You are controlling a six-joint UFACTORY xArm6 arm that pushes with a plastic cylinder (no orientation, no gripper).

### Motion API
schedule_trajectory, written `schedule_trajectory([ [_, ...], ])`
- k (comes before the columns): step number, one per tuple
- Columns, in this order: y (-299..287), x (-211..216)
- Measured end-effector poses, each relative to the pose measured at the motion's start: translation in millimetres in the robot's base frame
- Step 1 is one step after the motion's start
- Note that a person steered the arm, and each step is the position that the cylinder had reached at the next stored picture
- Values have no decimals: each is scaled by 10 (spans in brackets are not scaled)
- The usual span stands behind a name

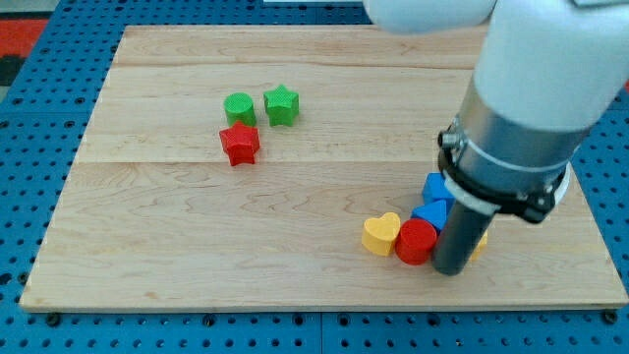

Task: Move the red circle and the yellow heart parallel to each other

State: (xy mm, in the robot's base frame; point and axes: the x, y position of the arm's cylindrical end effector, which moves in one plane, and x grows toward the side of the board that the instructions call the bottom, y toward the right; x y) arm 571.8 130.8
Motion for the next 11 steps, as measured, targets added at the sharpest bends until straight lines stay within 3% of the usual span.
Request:
schedule_trajectory([
  [1,-99,370],
  [2,-286,468],
  [4,-571,160],
  [5,-186,-134],
  [6,-93,-113],
  [8,-992,-34],
  [11,-1342,-132],
])
